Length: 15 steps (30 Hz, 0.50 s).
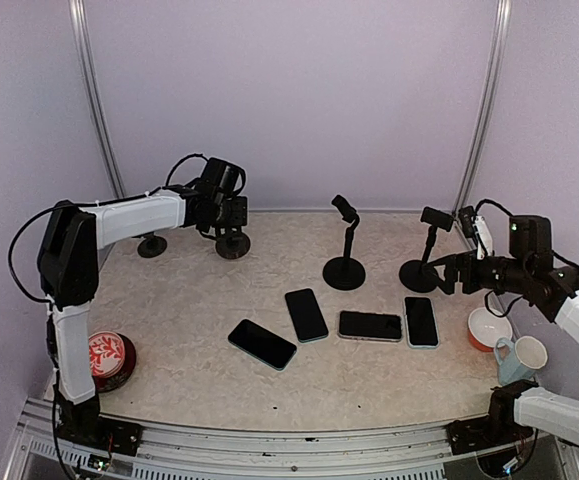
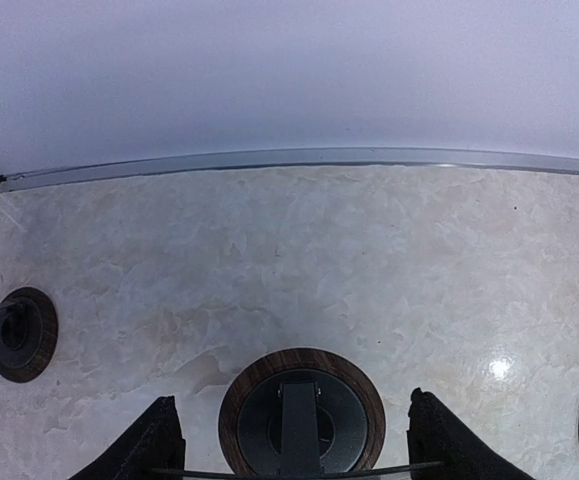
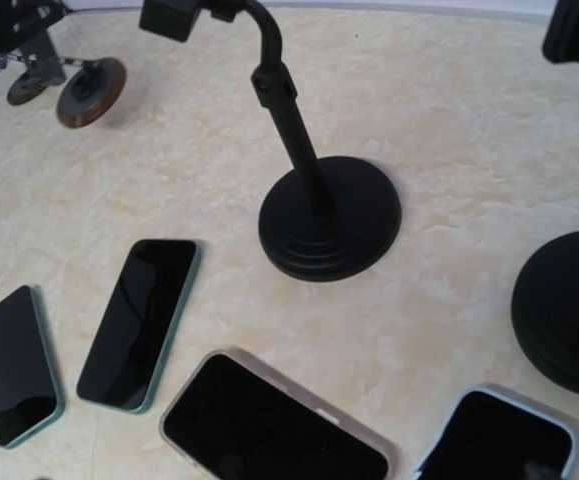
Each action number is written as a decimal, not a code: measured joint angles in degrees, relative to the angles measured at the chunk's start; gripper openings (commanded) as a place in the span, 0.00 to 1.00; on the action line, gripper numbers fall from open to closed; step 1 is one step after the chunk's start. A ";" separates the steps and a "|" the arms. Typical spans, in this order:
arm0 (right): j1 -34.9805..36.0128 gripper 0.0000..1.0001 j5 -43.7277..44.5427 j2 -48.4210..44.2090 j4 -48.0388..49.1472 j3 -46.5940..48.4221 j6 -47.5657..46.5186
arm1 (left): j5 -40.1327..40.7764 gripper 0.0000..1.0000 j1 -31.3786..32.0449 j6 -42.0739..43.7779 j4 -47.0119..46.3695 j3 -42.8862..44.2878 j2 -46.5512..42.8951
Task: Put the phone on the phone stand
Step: Place the phone stand at the center of the board.
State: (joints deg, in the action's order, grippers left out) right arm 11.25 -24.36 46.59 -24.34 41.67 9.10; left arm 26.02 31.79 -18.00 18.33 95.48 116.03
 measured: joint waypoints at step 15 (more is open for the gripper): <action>0.00 1.00 0.22 0.00 -0.13 -0.39 0.04 | -4.37 0.56 -1.51 -0.83 -2.21 8.41 8.50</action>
State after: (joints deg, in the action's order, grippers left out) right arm 11.25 -24.14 46.59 -24.47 41.28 9.15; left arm 21.65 30.28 -18.83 16.12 103.90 124.53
